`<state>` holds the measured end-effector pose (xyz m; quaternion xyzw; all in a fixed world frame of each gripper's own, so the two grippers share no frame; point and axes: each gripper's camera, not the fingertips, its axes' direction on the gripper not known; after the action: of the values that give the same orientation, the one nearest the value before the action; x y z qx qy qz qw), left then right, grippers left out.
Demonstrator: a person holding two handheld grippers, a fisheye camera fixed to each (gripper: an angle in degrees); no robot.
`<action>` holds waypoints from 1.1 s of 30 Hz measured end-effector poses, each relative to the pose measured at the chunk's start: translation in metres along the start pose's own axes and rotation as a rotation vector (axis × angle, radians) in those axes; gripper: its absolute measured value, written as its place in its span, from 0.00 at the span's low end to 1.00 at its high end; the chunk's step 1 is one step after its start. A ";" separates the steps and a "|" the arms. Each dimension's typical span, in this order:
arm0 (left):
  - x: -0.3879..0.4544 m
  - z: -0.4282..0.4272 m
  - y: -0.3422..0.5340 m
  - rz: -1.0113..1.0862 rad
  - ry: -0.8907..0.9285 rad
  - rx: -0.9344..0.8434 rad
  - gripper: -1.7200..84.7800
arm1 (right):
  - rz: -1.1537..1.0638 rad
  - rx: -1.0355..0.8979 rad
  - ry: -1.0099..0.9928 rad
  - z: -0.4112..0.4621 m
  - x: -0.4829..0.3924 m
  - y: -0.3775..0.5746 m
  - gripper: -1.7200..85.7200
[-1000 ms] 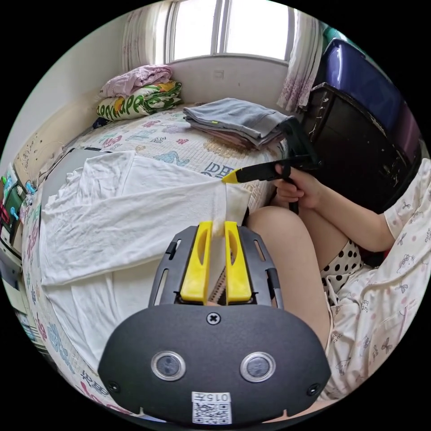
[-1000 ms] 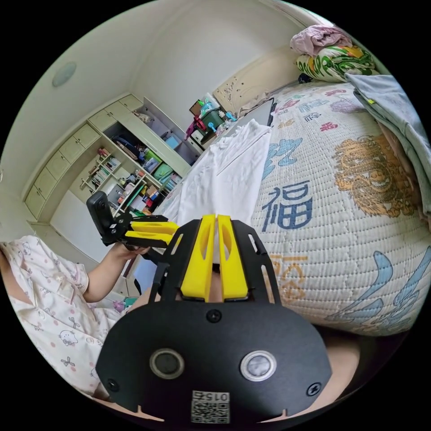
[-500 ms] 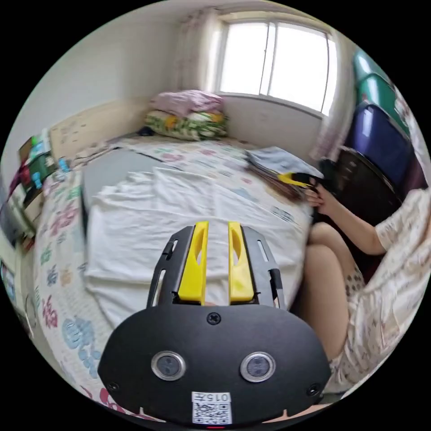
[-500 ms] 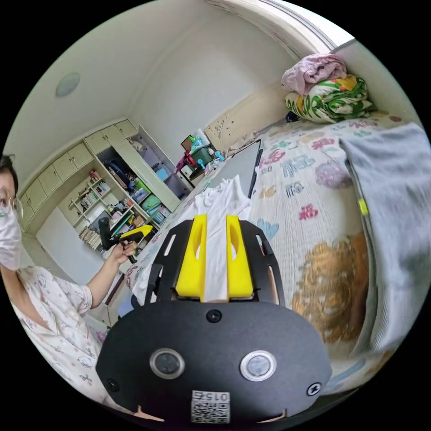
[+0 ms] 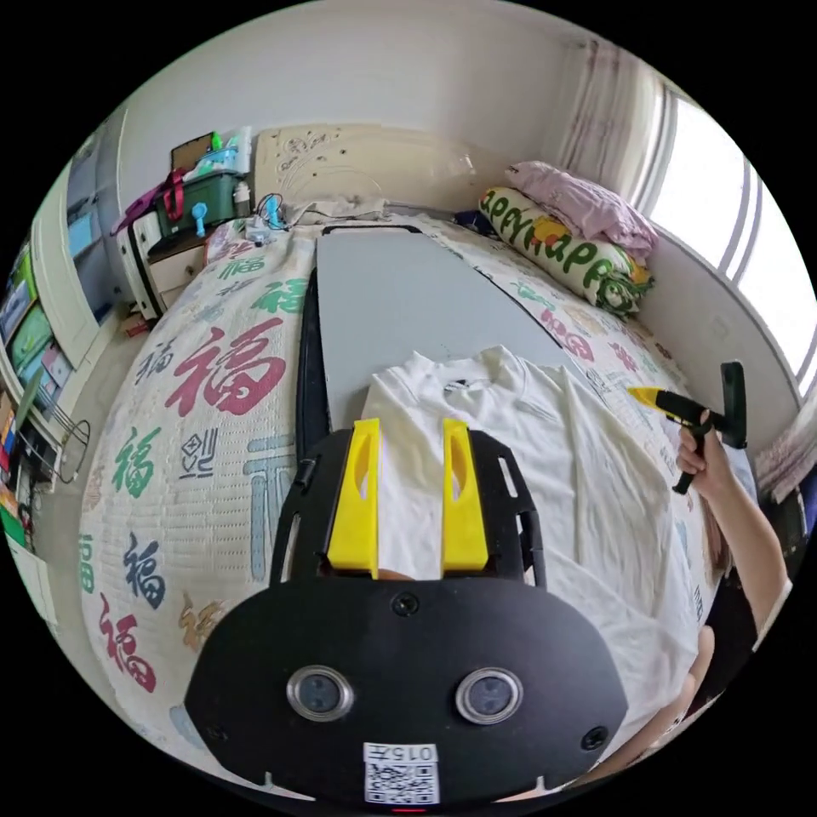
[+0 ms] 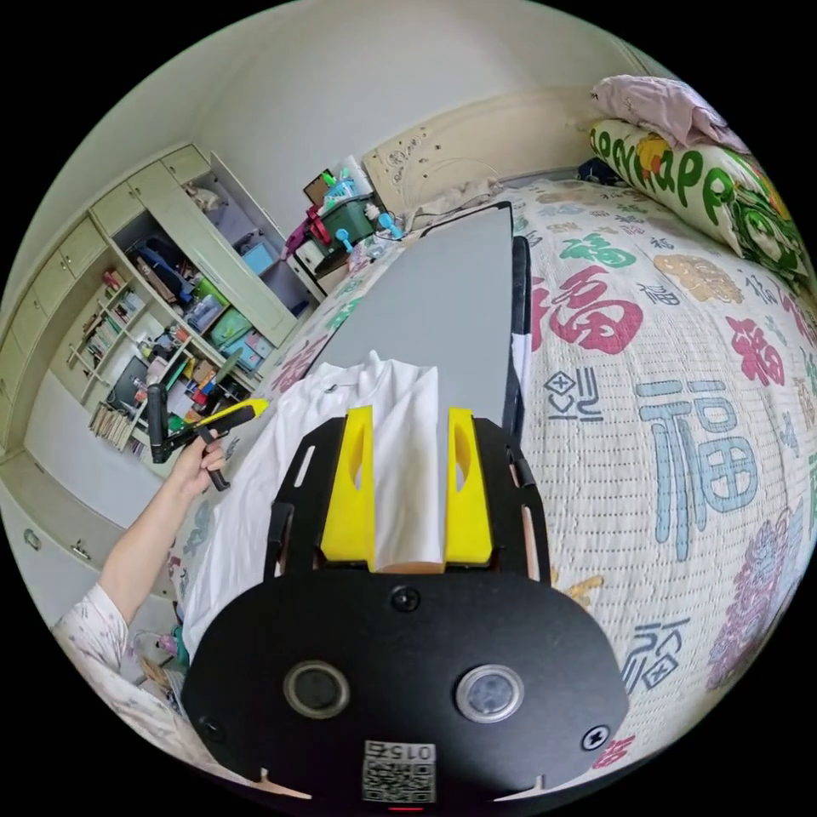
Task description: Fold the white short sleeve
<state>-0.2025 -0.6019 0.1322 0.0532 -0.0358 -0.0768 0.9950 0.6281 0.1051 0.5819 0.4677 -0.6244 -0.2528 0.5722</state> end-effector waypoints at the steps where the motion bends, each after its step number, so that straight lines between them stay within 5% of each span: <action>1: -0.001 0.014 -0.001 -0.031 -0.010 0.009 0.15 | 0.009 -0.022 0.017 0.014 -0.003 -0.011 0.17; 10: 0.022 0.100 0.014 0.012 -0.066 -0.130 0.06 | 0.017 -0.249 0.084 0.066 -0.064 -0.034 0.07; 18: 0.057 0.003 0.081 0.099 0.057 0.203 0.03 | -0.071 -0.005 -0.073 -0.172 -0.117 0.061 0.03; 26: 0.087 -0.154 0.323 0.362 0.315 0.372 0.03 | -0.416 -0.065 -0.212 -0.511 -0.193 0.402 0.03; 33: 0.157 -0.136 0.586 0.381 0.302 0.117 0.03 | -0.397 -0.244 -0.248 -0.579 -0.193 0.666 0.03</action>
<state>0.0505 -0.0374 0.0720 0.1138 0.0993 0.1230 0.9808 0.9644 0.6904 1.1826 0.4742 -0.5506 -0.4889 0.4827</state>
